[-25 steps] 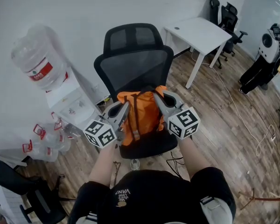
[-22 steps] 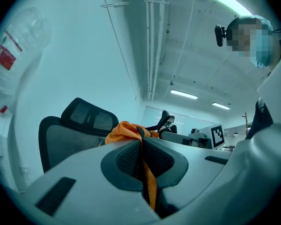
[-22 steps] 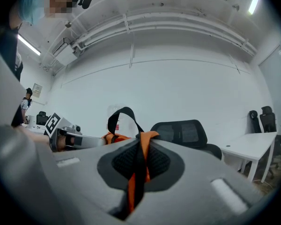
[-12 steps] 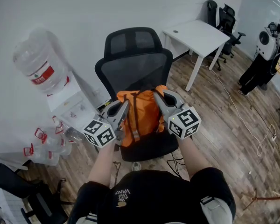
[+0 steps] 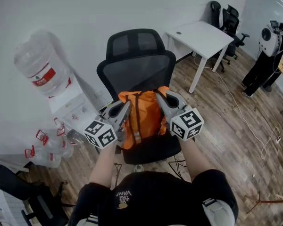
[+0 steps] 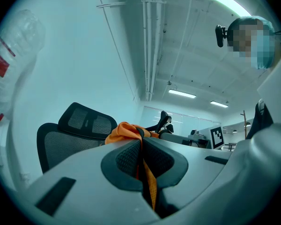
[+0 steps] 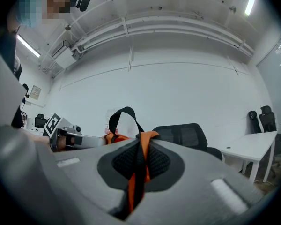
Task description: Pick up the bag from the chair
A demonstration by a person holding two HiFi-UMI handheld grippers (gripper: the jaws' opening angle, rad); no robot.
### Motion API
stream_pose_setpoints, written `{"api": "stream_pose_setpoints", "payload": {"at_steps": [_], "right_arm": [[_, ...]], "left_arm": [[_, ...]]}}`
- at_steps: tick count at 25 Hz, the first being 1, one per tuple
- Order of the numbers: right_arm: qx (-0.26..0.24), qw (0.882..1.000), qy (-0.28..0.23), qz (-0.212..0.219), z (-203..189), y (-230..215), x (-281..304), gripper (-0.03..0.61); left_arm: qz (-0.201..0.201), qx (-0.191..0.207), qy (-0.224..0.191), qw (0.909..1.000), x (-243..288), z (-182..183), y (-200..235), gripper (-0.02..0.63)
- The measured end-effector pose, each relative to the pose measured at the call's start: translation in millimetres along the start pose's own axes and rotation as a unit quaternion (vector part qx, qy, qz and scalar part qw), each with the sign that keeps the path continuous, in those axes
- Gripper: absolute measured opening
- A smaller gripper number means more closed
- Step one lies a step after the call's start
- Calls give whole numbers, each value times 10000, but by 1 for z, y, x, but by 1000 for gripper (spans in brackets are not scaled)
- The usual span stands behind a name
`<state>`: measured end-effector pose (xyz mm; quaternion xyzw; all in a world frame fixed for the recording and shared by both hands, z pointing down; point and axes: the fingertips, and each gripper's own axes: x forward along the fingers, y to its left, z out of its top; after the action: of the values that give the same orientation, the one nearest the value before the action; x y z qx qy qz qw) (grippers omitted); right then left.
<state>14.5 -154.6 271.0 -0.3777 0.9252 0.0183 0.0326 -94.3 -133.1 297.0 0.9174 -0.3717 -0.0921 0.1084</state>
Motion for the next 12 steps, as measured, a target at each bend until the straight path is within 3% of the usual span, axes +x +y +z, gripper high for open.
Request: {"api": "stream_pose_setpoints", "payload": {"at_steps": [12], "right_arm": [[-47, 10000, -1, -22, 1, -7, 5, 3]], "left_arm": [[9, 69, 4, 10000, 7, 3, 4, 20]]}}
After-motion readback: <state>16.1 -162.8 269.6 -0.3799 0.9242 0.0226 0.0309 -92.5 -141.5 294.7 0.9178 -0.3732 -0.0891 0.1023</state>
